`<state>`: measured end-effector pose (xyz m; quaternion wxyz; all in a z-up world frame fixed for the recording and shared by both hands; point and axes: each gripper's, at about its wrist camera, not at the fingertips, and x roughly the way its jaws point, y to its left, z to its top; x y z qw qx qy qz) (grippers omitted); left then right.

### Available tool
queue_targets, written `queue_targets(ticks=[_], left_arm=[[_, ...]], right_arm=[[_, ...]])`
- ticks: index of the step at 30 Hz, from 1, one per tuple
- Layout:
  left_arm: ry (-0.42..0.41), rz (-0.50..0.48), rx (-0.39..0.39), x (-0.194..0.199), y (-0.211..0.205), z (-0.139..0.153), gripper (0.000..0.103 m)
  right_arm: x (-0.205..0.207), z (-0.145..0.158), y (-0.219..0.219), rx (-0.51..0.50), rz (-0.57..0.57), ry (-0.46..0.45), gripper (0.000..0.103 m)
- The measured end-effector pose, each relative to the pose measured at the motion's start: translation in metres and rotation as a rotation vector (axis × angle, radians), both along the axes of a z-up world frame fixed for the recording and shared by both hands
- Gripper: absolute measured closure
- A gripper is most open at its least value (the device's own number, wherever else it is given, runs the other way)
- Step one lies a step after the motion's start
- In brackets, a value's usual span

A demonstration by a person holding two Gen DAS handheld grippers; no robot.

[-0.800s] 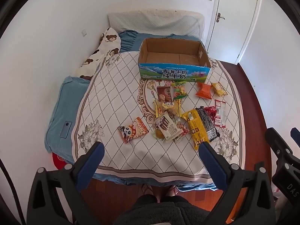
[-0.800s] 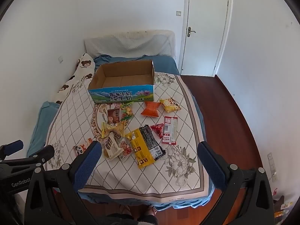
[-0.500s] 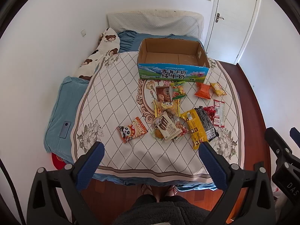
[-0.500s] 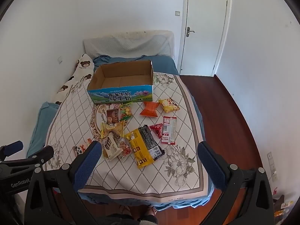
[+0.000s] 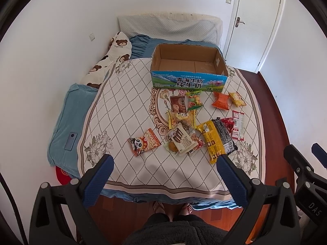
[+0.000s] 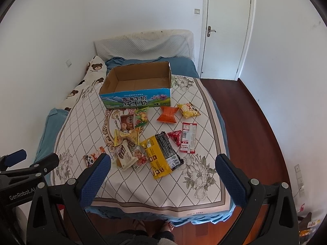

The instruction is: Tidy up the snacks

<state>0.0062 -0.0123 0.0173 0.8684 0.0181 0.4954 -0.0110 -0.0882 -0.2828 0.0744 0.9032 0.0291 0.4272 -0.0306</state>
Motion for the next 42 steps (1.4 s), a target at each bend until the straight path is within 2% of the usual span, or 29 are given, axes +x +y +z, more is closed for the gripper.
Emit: queue_targets(ticks=[13, 42], left_arm=[[-0.026, 0.009, -0.013, -0.008, 0.010, 0.006, 0.000], [-0.029, 0.011, -0.007, -0.009, 0.009, 0.004, 0.000]], right_arm=[[-0.003, 0.005, -0.008, 0.010, -0.024, -0.024, 0.000], [0.000, 0.006, -0.009, 0.003, -0.031, -0.024, 0.000]])
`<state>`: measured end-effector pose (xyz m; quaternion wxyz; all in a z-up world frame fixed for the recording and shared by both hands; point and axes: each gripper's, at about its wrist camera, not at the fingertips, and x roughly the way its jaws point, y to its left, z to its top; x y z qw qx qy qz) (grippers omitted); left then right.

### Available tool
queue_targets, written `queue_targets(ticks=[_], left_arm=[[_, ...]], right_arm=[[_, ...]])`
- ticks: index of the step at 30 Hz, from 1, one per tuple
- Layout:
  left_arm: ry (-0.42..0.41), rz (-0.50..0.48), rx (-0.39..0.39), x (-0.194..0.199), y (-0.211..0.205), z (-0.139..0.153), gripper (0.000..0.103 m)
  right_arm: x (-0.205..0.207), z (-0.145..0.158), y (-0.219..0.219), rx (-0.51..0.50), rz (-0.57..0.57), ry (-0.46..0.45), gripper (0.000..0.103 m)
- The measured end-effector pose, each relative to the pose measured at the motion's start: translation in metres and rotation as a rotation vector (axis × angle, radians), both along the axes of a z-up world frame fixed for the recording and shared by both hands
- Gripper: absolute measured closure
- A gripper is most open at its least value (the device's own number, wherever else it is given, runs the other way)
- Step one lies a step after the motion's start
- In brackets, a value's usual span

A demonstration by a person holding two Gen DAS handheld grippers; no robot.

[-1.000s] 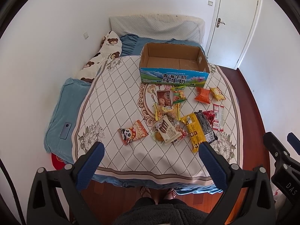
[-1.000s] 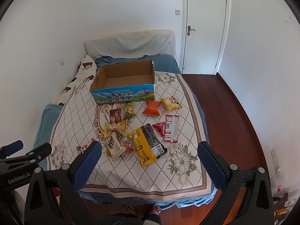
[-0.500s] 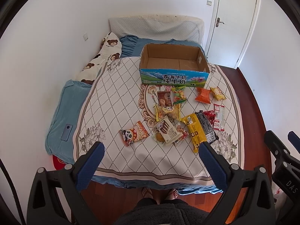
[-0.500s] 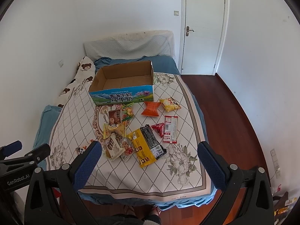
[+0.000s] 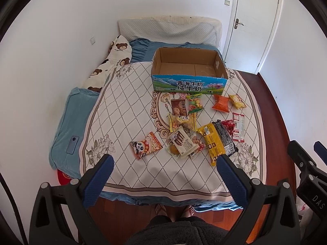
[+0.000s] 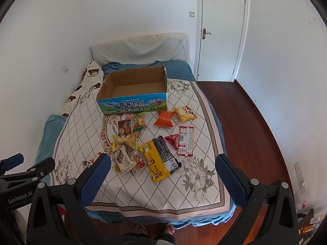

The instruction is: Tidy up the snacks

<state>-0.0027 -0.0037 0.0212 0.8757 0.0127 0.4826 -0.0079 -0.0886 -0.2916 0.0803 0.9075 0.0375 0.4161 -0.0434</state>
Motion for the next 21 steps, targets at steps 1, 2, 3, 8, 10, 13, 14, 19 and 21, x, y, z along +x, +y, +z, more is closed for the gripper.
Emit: queue_targets(ticks=[1, 2, 3, 8, 10, 13, 14, 19, 21], left_arm=[[0.000, 0.000, 0.000, 0.000, 0.000, 0.000, 0.000], [0.001, 0.000, 0.001, 0.000, -0.001, 0.000, 0.000], [0.000, 0.001, 0.002, 0.000, -0.001, 0.000, 0.000], [-0.001, 0.001, 0.003, 0.000, -0.002, 0.000, 0.000], [0.002, 0.001, 0.000, 0.001, -0.001, 0.000, 0.000], [0.001, 0.000, 0.002, 0.000, -0.003, -0.001, 0.000], [0.000, 0.002, 0.005, 0.000, -0.003, -0.001, 0.000], [-0.037, 0.015, 0.009, 0.007, 0.007, -0.002, 0.000], [-0.065, 0.020, 0.017, 0.014, 0.016, -0.004, 0.000]], right_arm=[[0.000, 0.000, 0.001, -0.001, 0.000, 0.000, 0.000], [0.000, 0.000, 0.001, -0.001, -0.001, -0.001, 0.000], [0.000, 0.000, 0.001, 0.001, 0.000, -0.001, 0.000], [0.000, 0.001, 0.002, 0.002, 0.000, 0.001, 0.000], [0.001, 0.000, 0.002, 0.000, -0.002, 0.000, 0.000], [0.000, 0.000, 0.001, -0.002, -0.002, -0.001, 0.000], [0.000, -0.001, 0.003, -0.010, -0.006, -0.004, 0.000], [0.015, -0.013, 0.012, 0.039, 0.040, 0.030, 0.000], [0.023, -0.026, 0.015, 0.099, 0.058, 0.055, 0.000]])
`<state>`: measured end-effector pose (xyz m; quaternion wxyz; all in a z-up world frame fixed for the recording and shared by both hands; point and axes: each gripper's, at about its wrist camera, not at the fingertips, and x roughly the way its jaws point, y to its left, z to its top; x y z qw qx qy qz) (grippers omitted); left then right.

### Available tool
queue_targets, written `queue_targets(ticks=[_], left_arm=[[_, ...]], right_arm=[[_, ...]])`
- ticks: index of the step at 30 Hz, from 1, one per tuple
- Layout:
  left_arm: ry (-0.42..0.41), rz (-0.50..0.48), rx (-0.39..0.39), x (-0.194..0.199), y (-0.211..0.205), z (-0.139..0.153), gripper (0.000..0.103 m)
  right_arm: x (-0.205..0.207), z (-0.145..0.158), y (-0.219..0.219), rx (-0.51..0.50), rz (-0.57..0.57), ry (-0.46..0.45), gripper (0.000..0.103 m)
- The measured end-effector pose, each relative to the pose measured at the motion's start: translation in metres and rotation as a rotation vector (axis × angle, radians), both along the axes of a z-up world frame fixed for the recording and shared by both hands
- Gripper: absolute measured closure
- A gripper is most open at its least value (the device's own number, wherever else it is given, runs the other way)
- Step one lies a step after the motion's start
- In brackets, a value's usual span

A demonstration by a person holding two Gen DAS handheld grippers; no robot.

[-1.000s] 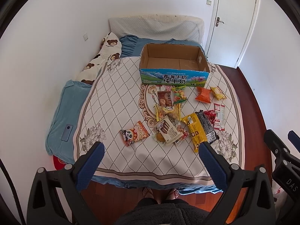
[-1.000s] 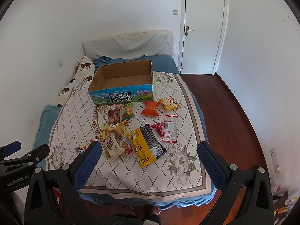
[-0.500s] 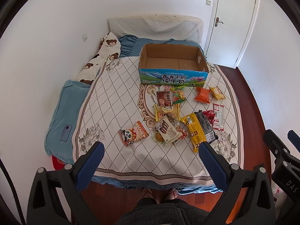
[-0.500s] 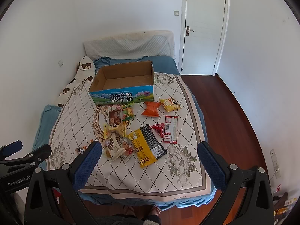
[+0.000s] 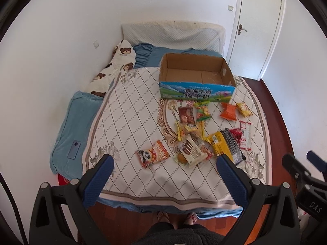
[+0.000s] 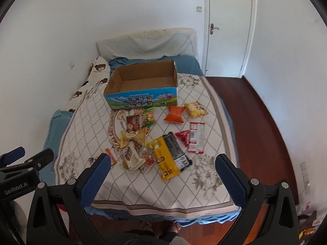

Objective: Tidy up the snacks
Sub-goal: 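Grasp the white Franzzi biscuit pack with left tool while right tool grasps the yellow-black noodle bag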

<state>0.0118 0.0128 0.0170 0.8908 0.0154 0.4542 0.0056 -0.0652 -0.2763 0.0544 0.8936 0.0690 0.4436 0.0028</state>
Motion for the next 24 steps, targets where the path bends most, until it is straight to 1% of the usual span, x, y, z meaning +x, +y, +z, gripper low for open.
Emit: queue_targets(ticks=[2, 4, 6, 9, 11, 13, 15, 16, 17, 19, 20, 21, 22, 24], left_arm=[[-0.010, 0.013, 0.025, 0.010, 0.016, -0.008, 0.000], [-0.006, 0.025, 0.046, 0.023, 0.032, -0.019, 0.000], [0.034, 0.029, 0.055, 0.039, 0.046, -0.035, 0.000], [0.113, 0.021, 0.052, 0.063, 0.061, -0.065, 0.000], [0.178, 0.023, 0.050, 0.079, 0.066, -0.089, 0.000], [0.271, 0.013, 0.011, 0.097, 0.068, -0.119, 0.000], [0.339, 0.009, -0.019, 0.110, 0.067, -0.143, 0.000], [0.355, 0.008, -0.024, 0.116, 0.066, -0.155, 0.001], [0.354, -0.001, -0.008, 0.122, 0.062, -0.164, 0.001], [0.400, -0.050, 0.039, 0.137, 0.050, -0.188, 0.001], [0.450, -0.078, 0.009, 0.144, 0.044, -0.201, 0.002], [0.509, -0.092, -0.049, 0.152, 0.039, -0.215, 0.002], [0.556, -0.085, -0.096, 0.159, 0.037, -0.225, 0.002], [0.657, -0.079, -0.219, 0.176, 0.024, -0.250, 0.002]], right_arm=[[0.007, -0.014, 0.005, 0.011, -0.009, 0.013, 0.000], [0.015, -0.030, 0.010, -0.017, -0.019, 0.019, 0.000], [0.024, -0.046, 0.014, -0.064, -0.048, 0.024, 0.000], [0.043, -0.078, 0.013, -0.096, -0.082, 0.059, 0.000], [0.061, -0.102, 0.010, -0.101, -0.091, 0.109, 0.000], [0.082, -0.129, 0.006, -0.117, -0.090, 0.174, 0.000], [0.102, -0.155, 0.003, -0.110, -0.071, 0.245, 0.000], [0.110, -0.166, 0.002, -0.108, -0.063, 0.267, 0.000], [0.119, -0.176, 0.002, -0.111, -0.053, 0.278, 0.000], [0.137, -0.195, 0.004, -0.148, -0.016, 0.296, 0.001], [0.146, -0.204, 0.006, -0.166, 0.009, 0.305, 0.001], [0.153, -0.211, 0.006, -0.178, 0.027, 0.316, 0.001], [0.161, -0.219, 0.006, -0.185, 0.046, 0.330, 0.001], [0.178, -0.237, 0.006, -0.190, 0.100, 0.362, 0.001]])
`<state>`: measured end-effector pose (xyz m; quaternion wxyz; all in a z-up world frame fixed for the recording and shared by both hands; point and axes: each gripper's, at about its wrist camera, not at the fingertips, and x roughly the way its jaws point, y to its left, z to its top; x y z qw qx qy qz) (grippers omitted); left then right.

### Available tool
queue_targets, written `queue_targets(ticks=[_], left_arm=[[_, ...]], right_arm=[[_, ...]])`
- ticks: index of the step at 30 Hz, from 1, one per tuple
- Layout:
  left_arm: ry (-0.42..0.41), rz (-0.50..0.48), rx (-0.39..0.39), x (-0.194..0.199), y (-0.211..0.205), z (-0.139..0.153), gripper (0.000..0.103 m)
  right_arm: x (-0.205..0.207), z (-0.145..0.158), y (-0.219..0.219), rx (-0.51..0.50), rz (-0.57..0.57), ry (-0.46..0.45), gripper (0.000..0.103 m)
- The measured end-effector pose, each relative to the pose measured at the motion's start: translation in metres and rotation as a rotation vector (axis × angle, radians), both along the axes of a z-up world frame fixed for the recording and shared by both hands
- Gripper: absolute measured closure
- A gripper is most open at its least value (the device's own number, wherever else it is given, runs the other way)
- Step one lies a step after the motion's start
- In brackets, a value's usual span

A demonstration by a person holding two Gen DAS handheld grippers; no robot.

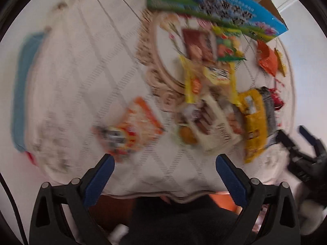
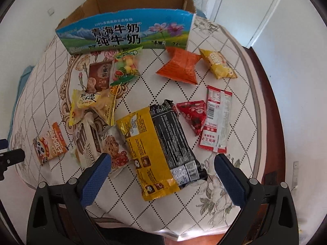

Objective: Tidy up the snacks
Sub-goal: 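Grasp the white Franzzi biscuit pack with left tool while right tool grasps the yellow-black noodle bag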

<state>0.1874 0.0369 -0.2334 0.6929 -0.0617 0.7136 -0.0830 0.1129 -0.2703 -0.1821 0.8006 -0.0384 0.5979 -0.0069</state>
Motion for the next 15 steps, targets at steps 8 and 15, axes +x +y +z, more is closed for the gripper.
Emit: queue_targets(ticks=[8, 15], left_arm=[[0.257, 0.119, -0.133, 0.045, -0.055, -0.100, 0.009], [0.136, 0.103, 0.016, 0.041, -0.056, -0.095, 0.044]], right_arm=[[0.039, -0.052, -0.005, 0.056, 0.130, 0.145, 0.001], [0.050, -0.087, -0.004, 0.077, 0.158, 0.250, 0.001]])
